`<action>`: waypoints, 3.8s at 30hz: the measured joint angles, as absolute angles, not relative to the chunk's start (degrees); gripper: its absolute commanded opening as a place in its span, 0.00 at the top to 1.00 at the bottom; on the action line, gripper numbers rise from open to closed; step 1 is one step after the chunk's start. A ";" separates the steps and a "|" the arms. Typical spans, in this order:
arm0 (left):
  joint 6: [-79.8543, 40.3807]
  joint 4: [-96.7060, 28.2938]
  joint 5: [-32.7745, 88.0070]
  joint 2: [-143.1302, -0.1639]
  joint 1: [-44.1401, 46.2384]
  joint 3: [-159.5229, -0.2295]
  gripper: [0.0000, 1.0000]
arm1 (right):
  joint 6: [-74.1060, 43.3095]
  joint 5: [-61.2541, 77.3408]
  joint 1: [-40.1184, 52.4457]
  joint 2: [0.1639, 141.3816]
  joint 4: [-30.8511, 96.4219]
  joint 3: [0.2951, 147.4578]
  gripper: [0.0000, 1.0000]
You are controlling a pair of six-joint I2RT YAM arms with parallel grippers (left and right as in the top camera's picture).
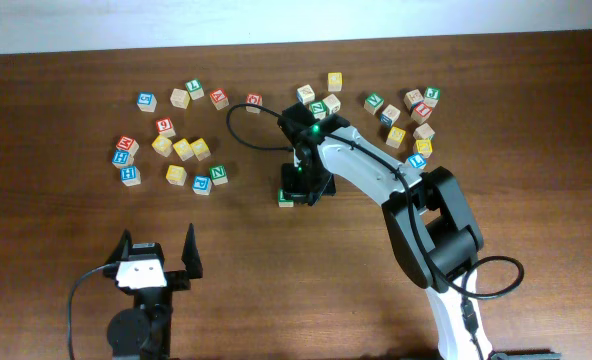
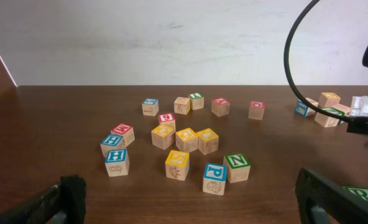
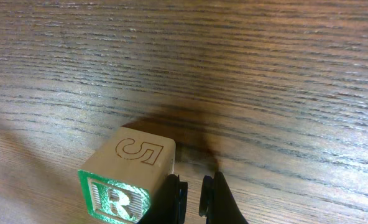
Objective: Spell out RSS
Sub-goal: 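Lower the R block onto the table and open right gripper, then move right gripper to the yellow S block at right cluster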
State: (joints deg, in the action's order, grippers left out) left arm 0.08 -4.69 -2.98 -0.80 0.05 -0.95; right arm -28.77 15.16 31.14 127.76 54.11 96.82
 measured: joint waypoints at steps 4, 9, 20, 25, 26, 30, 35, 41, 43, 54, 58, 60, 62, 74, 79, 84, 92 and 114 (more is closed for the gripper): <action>0.08 -4.69 -2.98 -0.80 0.05 -0.95 0.01 | -28.77 15.16 31.14 127.76 54.11 96.82 0.96; 0.08 -4.69 -3.01 -0.80 0.05 -0.95 0.01 | -28.80 15.16 31.14 127.76 53.67 96.82 0.96; 0.08 -4.69 -2.98 -0.80 0.05 -0.95 0.01 | -28.82 14.04 30.06 127.76 58.76 99.02 0.95; 0.08 -4.69 -3.01 -0.80 0.05 -0.95 0.01 | -28.80 13.98 29.93 127.76 60.93 100.09 0.95; 0.08 -4.69 -3.01 -0.80 0.05 -0.95 0.01 | -28.82 13.98 30.04 127.76 60.95 100.09 0.96; 0.08 -4.69 -2.98 -0.80 0.05 -0.95 0.01 | -28.84 12.58 31.83 127.76 60.84 100.09 0.96; 0.08 -4.69 -3.01 -0.80 0.05 -0.95 0.01 | -28.95 11.86 33.93 127.76 60.31 100.07 0.96; 0.08 -4.69 -3.01 -0.80 0.03 -0.95 0.01 | -29.80 11.44 33.91 127.76 59.99 100.07 0.95; 0.08 -4.69 -2.98 -0.80 0.05 -0.95 0.01 | -29.82 11.38 33.91 127.76 59.75 100.09 0.95; 0.08 -4.69 -3.01 -0.80 0.03 -0.95 0.01 | -30.00 9.06 33.91 127.76 58.08 100.07 0.95; 0.08 -4.69 -2.98 -0.80 0.05 -0.95 0.01 | -30.00 8.84 33.91 127.76 57.56 100.09 0.94; 0.08 -4.69 -3.01 -0.80 0.05 -0.95 0.01 | -29.98 8.84 33.91 127.76 57.56 100.07 0.94; 0.08 -4.69 -3.01 -0.80 0.05 -0.95 0.01 | -29.98 8.84 33.91 127.76 57.58 100.07 0.94; 0.08 -4.69 -3.01 -0.80 0.05 -0.95 0.01 | -30.00 8.45 33.67 127.76 58.52 100.25 0.96; 0.08 -4.69 -2.98 -0.80 0.05 -0.95 0.01 | -29.89 7.90 31.66 127.76 63.64 105.01 0.90; 0.08 -4.69 -2.98 -0.80 0.05 -0.95 0.01 | -27.44 7.51 28.82 127.76 70.52 112.71 0.65; 0.08 -4.69 -3.01 -0.80 0.05 -0.95 0.01 | -25.56 2.46 16.40 127.68 77.43 120.38 0.21; 0.08 -4.69 -2.98 -0.80 0.05 -0.95 0.01 | -25.71 1.34 4.40 130.08 66.41 119.35 0.36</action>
State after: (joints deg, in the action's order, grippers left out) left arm 0.08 -4.69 -2.98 -0.80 0.05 -0.95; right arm -25.71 1.34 4.40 130.08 66.41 119.35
